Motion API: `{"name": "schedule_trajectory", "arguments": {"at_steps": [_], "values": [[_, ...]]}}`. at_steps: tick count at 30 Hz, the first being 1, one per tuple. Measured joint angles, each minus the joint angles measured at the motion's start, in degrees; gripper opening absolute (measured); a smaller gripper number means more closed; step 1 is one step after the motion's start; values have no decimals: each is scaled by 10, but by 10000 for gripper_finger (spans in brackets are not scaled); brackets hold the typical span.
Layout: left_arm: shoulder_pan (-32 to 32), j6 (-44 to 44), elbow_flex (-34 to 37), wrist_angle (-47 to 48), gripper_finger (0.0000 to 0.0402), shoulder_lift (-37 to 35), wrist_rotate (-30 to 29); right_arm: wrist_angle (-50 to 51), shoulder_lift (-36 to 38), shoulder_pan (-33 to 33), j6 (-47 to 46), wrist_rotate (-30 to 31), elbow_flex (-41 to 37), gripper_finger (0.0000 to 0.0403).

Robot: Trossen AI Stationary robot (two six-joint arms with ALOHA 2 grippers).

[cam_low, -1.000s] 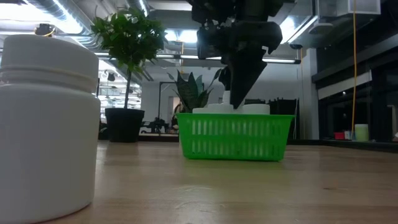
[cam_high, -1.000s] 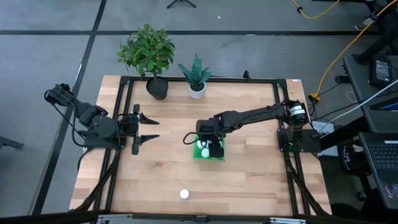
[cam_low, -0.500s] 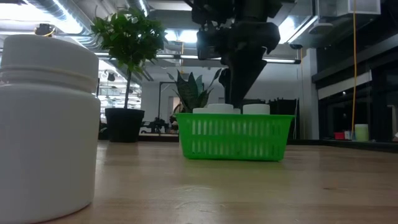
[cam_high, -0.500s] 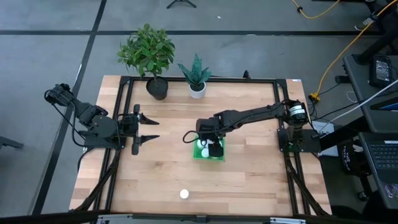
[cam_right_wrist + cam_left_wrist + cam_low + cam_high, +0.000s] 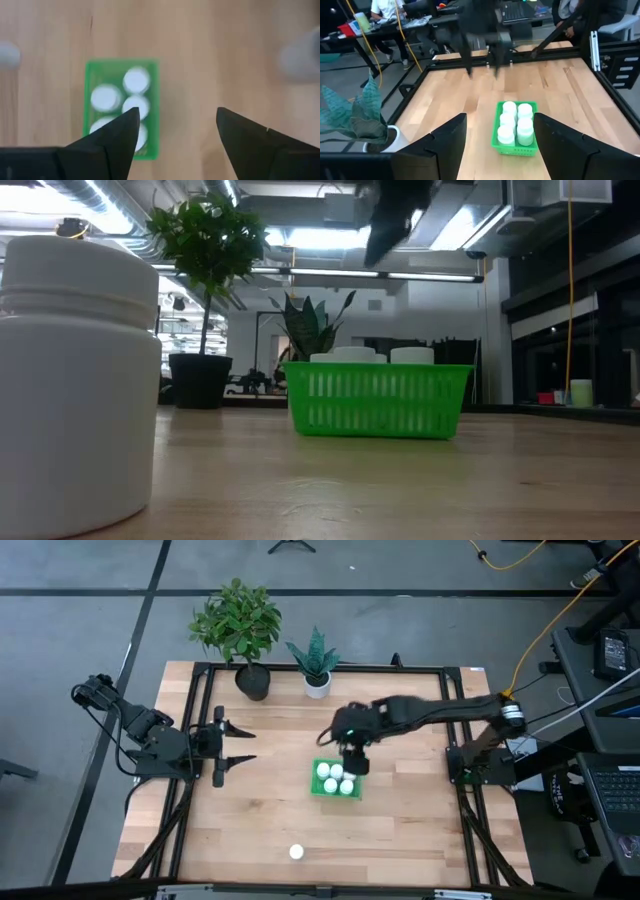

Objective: Pick and place pill bottles into a basket
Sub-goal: Put the white pill bottle into the green basket

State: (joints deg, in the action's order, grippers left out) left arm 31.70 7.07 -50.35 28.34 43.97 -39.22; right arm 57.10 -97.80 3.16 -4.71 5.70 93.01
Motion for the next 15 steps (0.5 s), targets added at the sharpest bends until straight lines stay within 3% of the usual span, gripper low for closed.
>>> {"name": "schedule_trajectory", "arguments": {"at_steps": [3,7,15], "values": [[0,3,0,1,224,1,19,1,62,14,-12,46,2,264],[-5,20,-1,2,224,24,64,-28,158,40,-11,58,-34,264],[-74,58,-5,29,268,131,260,-170,357,66,-69,59,-235,264]]}}
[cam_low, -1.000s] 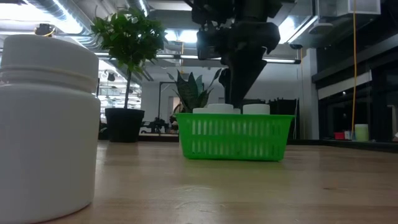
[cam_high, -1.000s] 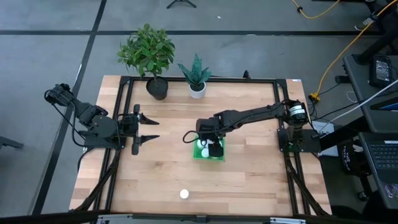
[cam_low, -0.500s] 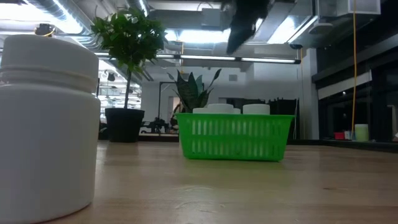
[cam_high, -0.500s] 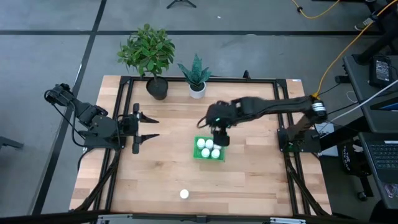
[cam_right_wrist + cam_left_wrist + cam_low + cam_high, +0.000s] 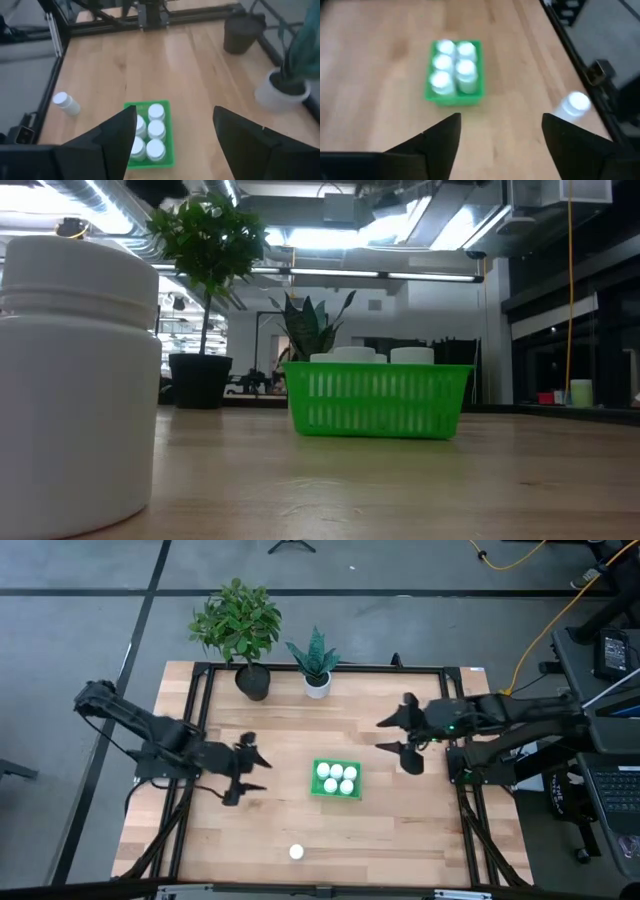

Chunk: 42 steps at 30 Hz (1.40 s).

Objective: Pick and place pill bottles into a basket
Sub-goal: Put the white pill bottle into the green basket

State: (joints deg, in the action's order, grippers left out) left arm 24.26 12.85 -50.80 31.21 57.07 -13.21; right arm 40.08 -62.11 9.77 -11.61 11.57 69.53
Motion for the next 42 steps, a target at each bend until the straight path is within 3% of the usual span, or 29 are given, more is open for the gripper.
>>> {"name": "schedule_trajectory", "arguments": {"at_steps": [3,6,12,18,30,42], "values": [[-9,-5,-33,14,292,48,45,-27,49,1,-43,1,-66,264],[-10,-27,-101,64,310,102,54,-47,77,11,-61,0,-109,264],[-12,-33,-242,218,327,234,73,-67,85,33,-37,0,-137,264],[-7,-8,-325,196,326,334,82,-126,84,45,25,0,-137,264],[74,160,-402,138,326,459,71,-129,98,82,115,-12,-137,264],[138,271,-406,133,326,543,54,-133,98,86,149,-12,-136,264]]}}
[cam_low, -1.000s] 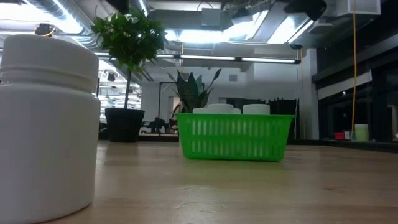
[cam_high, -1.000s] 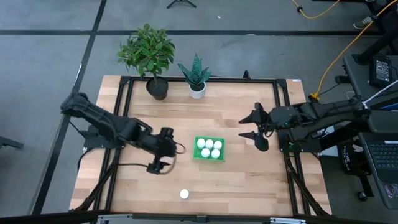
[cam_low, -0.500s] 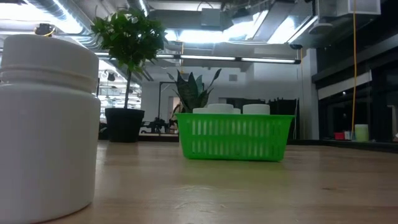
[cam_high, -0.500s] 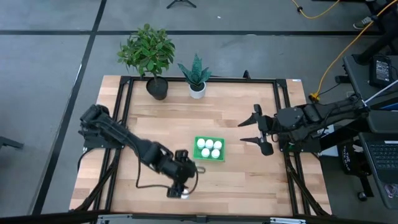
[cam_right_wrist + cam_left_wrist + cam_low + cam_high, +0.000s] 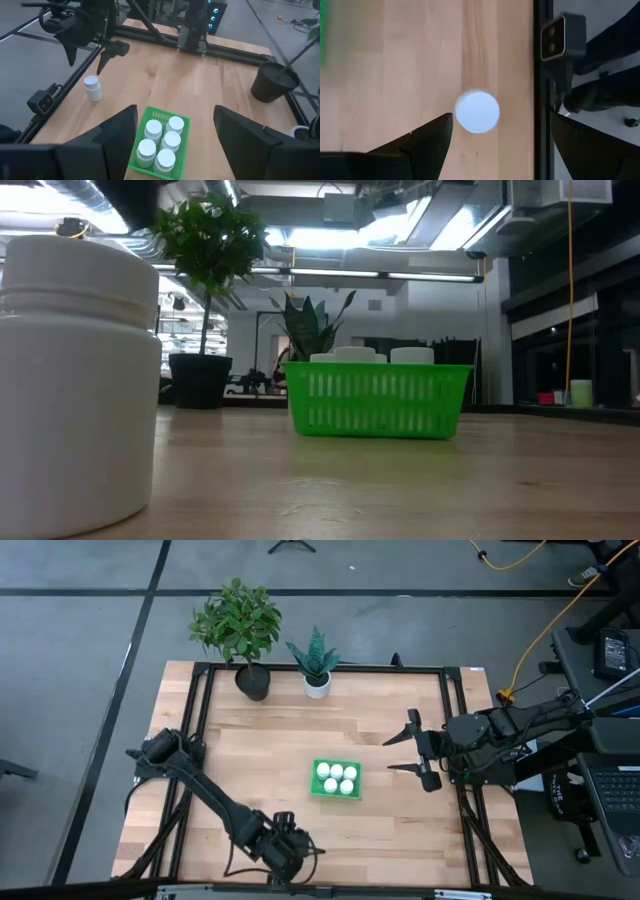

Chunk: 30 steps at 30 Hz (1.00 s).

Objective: Pick and place pill bottles into a basket
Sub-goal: Put the white pill bottle into the green basket

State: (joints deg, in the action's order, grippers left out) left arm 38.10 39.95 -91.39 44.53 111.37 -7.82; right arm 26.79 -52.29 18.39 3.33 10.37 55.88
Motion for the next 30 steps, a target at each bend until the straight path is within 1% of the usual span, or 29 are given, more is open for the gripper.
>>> {"name": "schedule_trajectory", "arguments": {"at_steps": [6,16,19,24,30], "values": [[4,13,0,-2,326,23,-5,0,0,10,-2,0,0,264],[-9,-11,1,4,323,51,-13,-1,0,14,-28,0,0,264],[-16,-16,10,-4,308,52,-12,-1,0,14,-29,0,0,264],[-23,-12,32,-7,270,53,12,-2,0,14,-29,0,0,264],[-25,-12,39,-14,236,53,15,-3,0,14,-29,0,0,264]]}}
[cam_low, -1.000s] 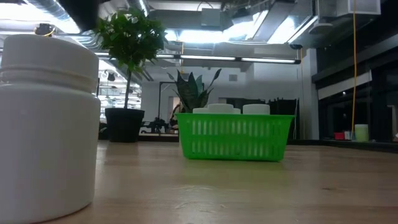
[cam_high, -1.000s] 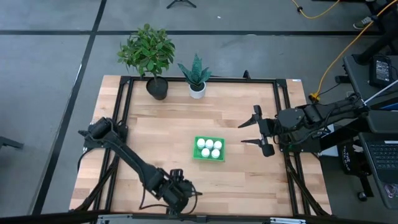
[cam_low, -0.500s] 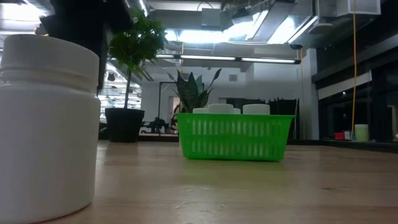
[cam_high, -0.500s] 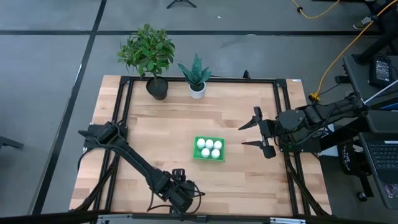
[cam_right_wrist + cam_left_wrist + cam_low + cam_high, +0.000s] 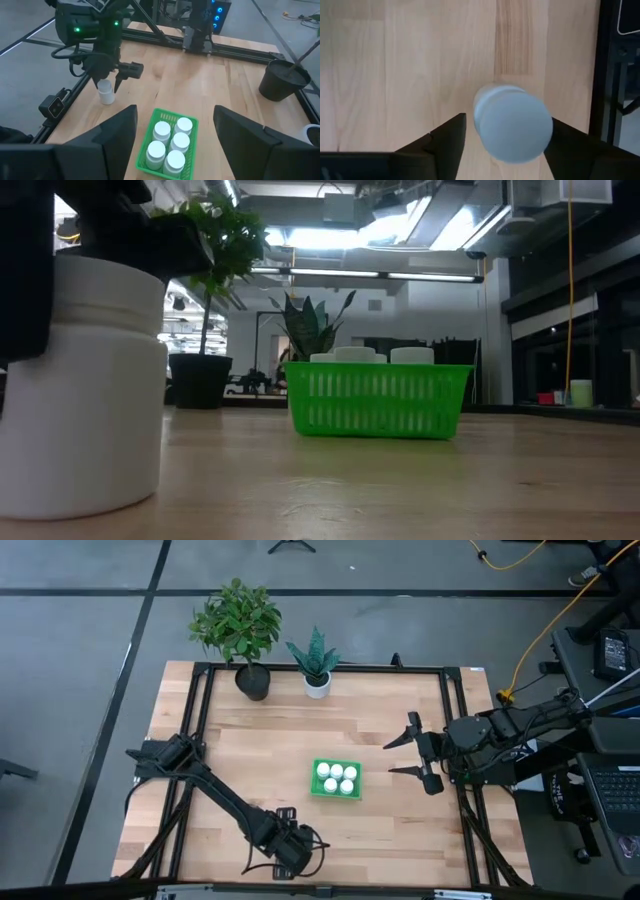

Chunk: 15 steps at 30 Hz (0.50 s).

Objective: Pick and place pill bottles into a basket
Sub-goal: Put the white pill bottle into the green basket

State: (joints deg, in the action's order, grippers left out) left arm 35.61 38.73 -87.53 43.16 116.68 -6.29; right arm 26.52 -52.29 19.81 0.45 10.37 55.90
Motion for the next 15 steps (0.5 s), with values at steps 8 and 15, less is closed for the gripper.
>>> {"name": "schedule_trajectory", "arguments": {"at_steps": [8,15], "values": [[-10,-5,0,-10,188,0,9,0,0,0,0,0,0,264],[-15,-5,0,-31,177,0,-6,0,0,0,0,0,0,264]]}}
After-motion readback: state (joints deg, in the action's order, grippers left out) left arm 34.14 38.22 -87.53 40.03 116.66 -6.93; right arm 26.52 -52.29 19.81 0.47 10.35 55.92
